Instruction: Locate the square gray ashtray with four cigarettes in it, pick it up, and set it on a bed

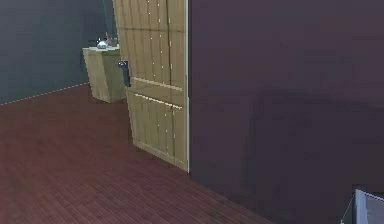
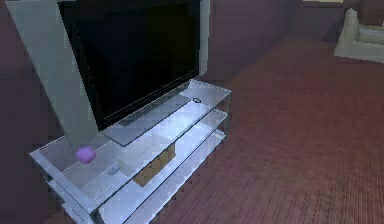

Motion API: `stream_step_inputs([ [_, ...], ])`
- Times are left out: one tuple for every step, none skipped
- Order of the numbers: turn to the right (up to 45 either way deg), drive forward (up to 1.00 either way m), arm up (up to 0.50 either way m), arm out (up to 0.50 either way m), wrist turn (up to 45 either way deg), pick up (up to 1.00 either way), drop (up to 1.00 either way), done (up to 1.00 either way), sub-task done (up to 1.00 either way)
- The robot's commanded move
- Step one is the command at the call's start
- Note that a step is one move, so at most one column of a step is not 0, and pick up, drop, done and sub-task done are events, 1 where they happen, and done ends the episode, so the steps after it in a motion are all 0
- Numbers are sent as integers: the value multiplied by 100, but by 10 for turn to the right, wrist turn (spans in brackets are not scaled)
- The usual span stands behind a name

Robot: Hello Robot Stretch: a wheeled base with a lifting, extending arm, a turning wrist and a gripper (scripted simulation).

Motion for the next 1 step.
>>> stream_step_inputs([
  [30, 0, 0, 0, 0, 0, 0, 0, 0],
])
